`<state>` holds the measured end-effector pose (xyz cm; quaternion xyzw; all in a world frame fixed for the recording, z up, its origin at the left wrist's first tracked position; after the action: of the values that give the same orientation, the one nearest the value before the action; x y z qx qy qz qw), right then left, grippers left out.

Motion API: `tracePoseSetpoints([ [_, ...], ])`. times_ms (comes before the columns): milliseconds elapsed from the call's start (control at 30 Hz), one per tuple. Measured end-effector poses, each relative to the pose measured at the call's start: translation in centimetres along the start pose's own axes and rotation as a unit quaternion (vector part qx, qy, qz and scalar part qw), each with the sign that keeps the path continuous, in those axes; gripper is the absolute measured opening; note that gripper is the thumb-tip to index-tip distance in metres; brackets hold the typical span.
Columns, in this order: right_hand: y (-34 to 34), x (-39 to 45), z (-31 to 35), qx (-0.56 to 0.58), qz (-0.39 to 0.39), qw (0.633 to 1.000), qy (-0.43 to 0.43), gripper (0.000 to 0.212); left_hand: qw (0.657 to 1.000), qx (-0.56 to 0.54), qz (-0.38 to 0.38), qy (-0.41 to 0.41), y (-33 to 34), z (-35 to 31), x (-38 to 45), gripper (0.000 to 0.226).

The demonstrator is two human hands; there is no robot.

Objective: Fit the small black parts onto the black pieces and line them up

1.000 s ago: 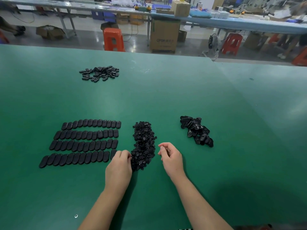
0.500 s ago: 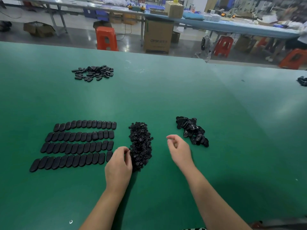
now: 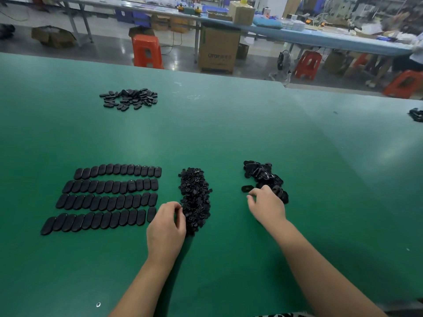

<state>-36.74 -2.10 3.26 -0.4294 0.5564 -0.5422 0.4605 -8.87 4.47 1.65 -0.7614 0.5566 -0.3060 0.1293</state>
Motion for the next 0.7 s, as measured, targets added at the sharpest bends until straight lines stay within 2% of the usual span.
tracePoseSetpoints([
  [100, 0.2, 0.0, 0.2, 0.014, -0.037, 0.999, -0.011, 0.023, 1.000, 0.003, -0.001, 0.007, -0.1, -0.1, 0.0, 0.010],
  [167, 0.0, 0.2, 0.2, 0.026, -0.050, 0.998, -0.023, 0.033, 1.000, 0.001, -0.001, 0.013, 0.0, -0.1, 0.0, 0.012],
  [267, -0.2, 1.0, 0.5, 0.004, -0.025, 0.998, -0.051, 0.047, 1.000, -0.001, -0.001, 0.023, 0.0, 0.0, -0.1, 0.016],
  [400, -0.4, 1.8, 1.0, -0.025, 0.016, 0.995, -0.091, 0.038, 0.999, -0.003, -0.005, 0.049, 0.1, 0.1, -0.1, 0.023],
  [700, -0.6, 1.2, 2.5, -0.028, -0.009, 0.996, -0.090, 0.028, 0.998, -0.024, 0.002, 0.060, 0.0, -0.2, -0.1, 0.021],
])
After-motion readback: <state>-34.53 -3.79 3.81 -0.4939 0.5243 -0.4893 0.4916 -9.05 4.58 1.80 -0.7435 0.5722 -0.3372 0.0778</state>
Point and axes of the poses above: each hand's wrist, its own x-axis towards the middle knuckle, its own y-axis out of the palm, z = x × y, the point moved 2 cm from there along x, towards the middle knuckle, and after that the axes turned 10 degrees about -x, right-handed, at the moved point
